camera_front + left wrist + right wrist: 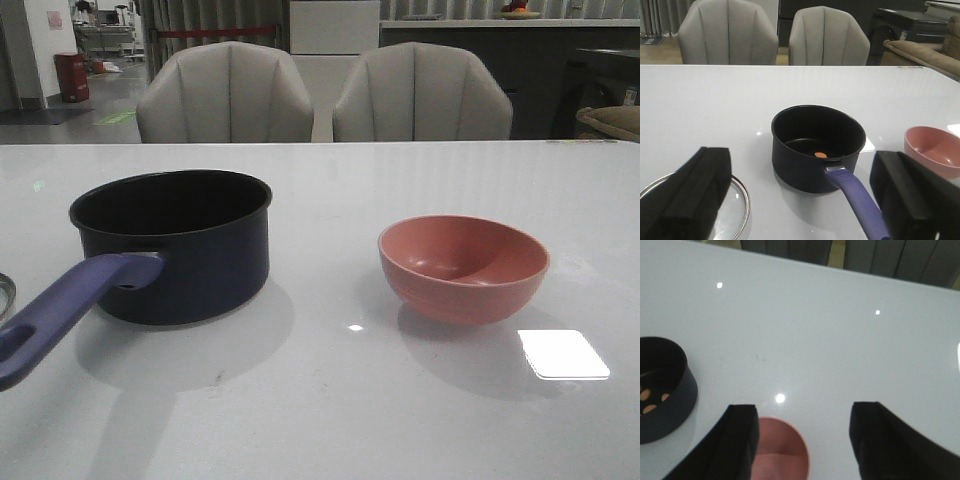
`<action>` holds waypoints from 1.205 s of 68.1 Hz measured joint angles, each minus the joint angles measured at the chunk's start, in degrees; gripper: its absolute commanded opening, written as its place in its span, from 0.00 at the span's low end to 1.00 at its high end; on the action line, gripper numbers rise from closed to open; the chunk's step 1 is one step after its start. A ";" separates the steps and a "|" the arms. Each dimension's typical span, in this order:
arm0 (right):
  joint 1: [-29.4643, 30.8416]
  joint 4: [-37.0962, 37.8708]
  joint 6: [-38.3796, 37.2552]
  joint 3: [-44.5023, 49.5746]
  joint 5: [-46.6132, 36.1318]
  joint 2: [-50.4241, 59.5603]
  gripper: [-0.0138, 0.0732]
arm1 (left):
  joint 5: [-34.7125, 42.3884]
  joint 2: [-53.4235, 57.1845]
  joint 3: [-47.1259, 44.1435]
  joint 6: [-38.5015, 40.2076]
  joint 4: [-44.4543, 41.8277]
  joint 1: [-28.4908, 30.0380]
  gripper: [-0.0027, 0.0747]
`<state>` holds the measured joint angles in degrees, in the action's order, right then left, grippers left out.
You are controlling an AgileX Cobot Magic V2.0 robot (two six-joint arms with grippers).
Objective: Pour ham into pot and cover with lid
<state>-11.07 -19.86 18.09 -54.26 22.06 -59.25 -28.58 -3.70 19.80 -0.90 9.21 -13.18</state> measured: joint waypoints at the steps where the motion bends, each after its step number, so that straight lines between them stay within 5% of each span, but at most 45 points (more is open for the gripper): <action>1: 0.00 -0.18 0.00 1.80 -1.53 1.94 0.74 | 0.00 0.00 0.00 0.00 0.00 0.00 0.81; 13: -2.73 -0.53 0.00 12.73 -8.88 13.76 0.74 | 0.00 0.00 0.00 0.00 0.00 0.00 0.81; 49: -6.04 -1.17 0.00 42.42 -13.84 51.28 0.73 | 0.00 0.00 0.00 0.00 0.00 0.00 0.81; 63: -6.04 -1.26 0.00 45.99 -14.57 52.58 0.31 | 0.00 0.00 0.00 0.00 0.00 0.00 0.81; 82: -6.04 -1.38 0.00 46.08 -14.47 52.58 0.34 | 0.00 0.00 0.00 0.00 -0.09 0.00 0.82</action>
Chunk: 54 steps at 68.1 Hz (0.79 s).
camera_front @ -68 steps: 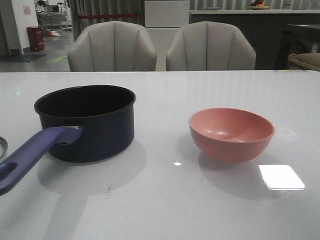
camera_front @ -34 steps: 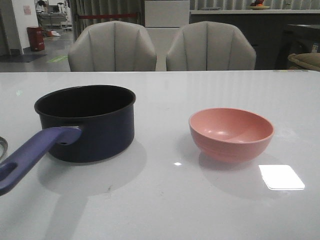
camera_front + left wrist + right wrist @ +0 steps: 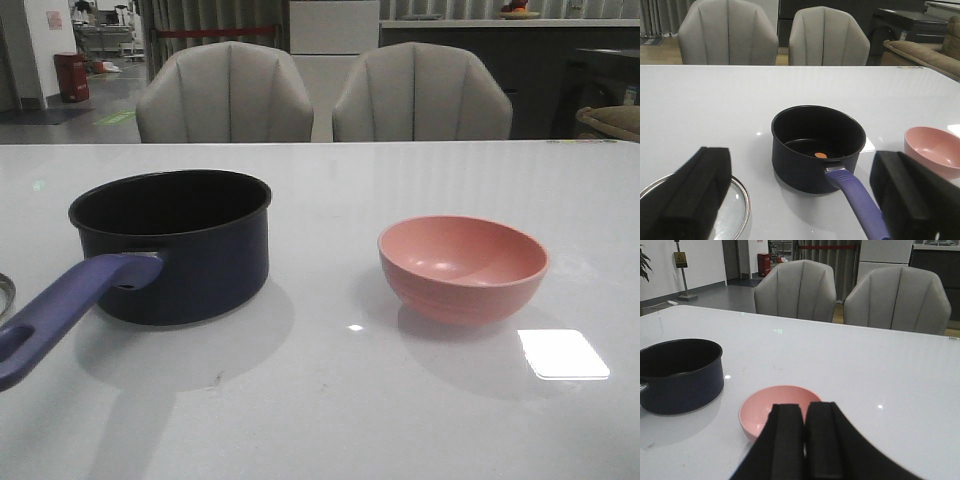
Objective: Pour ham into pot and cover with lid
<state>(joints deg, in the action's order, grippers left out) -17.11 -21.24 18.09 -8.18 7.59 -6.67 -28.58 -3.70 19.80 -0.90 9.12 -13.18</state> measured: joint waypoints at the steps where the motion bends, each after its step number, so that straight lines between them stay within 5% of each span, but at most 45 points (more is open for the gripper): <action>1: 0.00 0.00 0.00 0.00 0.00 0.00 0.34 | 0.00 0.00 0.00 0.00 0.00 0.00 0.82; 21: 0.00 0.00 0.00 0.00 0.00 0.00 0.34 | -4.48 -9.33 5.55 0.51 -1.73 0.00 0.92; 36: 0.00 -0.03 0.00 0.00 0.00 0.00 0.34 | -6.04 -24.52 14.02 13.91 -15.48 1.95 0.91; 54: 0.00 -0.03 0.00 0.00 0.00 0.00 0.34 | -10.05 -43.65 23.85 16.40 -16.63 4.73 0.91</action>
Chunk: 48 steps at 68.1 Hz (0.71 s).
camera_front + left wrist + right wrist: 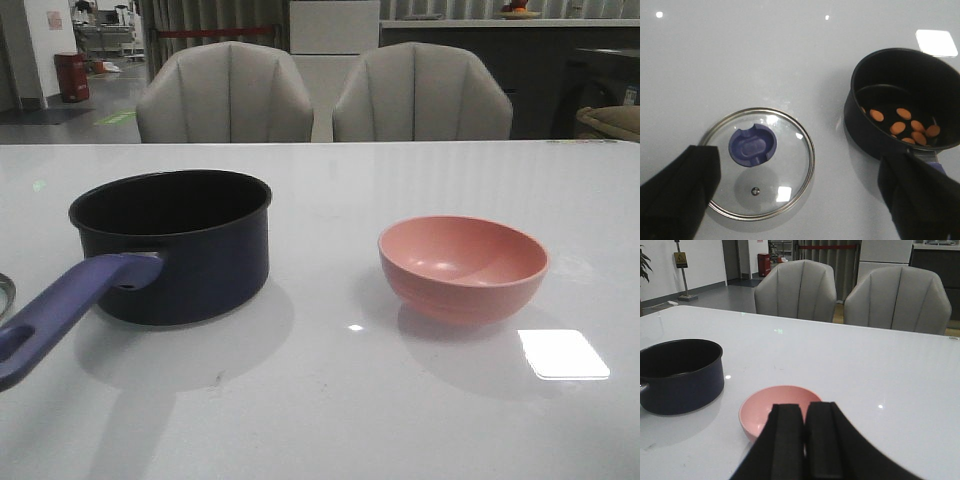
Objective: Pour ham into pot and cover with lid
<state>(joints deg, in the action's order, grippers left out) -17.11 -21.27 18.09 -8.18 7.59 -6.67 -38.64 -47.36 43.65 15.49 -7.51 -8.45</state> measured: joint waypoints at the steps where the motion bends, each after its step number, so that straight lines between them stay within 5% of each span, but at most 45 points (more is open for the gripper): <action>1: 0.00 0.00 0.00 0.00 0.00 0.00 0.34 | -0.05 -1.93 0.63 0.09 0.19 0.28 0.91; 48: 0.00 -0.10 0.00 0.00 0.00 0.00 0.34 | -11.64 -39.97 17.54 -4.67 8.10 11.57 0.91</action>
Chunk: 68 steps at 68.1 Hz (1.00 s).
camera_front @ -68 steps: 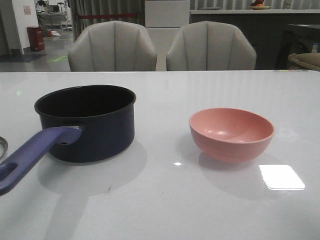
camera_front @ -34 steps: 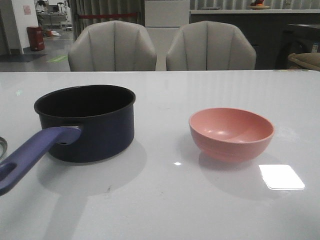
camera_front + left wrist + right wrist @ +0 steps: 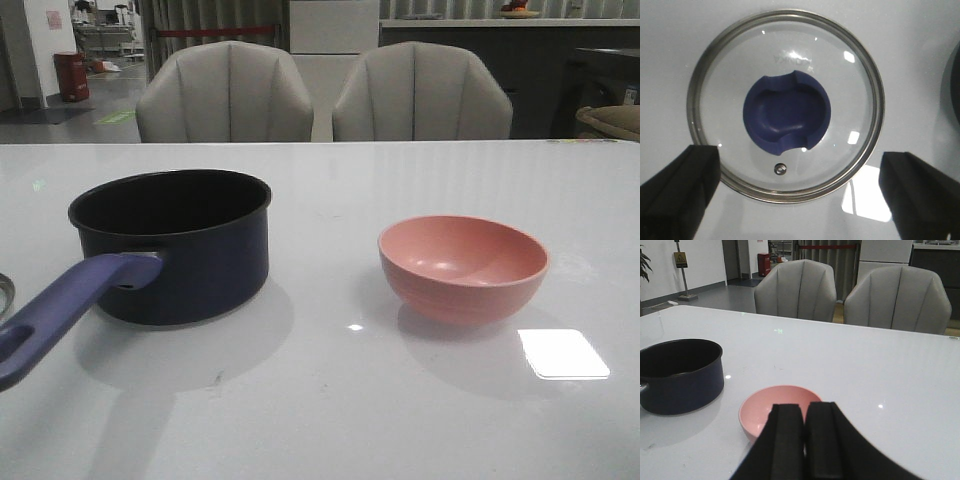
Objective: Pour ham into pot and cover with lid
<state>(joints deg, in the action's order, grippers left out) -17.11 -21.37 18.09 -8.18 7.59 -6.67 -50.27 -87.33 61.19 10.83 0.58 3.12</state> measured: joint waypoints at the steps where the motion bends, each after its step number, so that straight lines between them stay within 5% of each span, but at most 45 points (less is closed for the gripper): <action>1: 0.00 0.00 0.00 0.00 0.00 0.00 0.34 | -0.32 -0.64 0.42 -0.24 0.33 0.17 0.91; 25: 0.00 0.00 0.00 0.00 0.00 0.00 0.34 | -7.40 -12.62 9.40 -2.40 2.14 2.92 0.91; 68: 0.00 0.00 0.00 0.00 0.00 0.00 0.34 | -8.81 -22.44 13.71 -4.97 2.69 4.24 0.90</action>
<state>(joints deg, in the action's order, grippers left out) -17.11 -21.37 18.09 -8.18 7.59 -6.67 -59.09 -109.77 74.90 5.85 3.27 7.36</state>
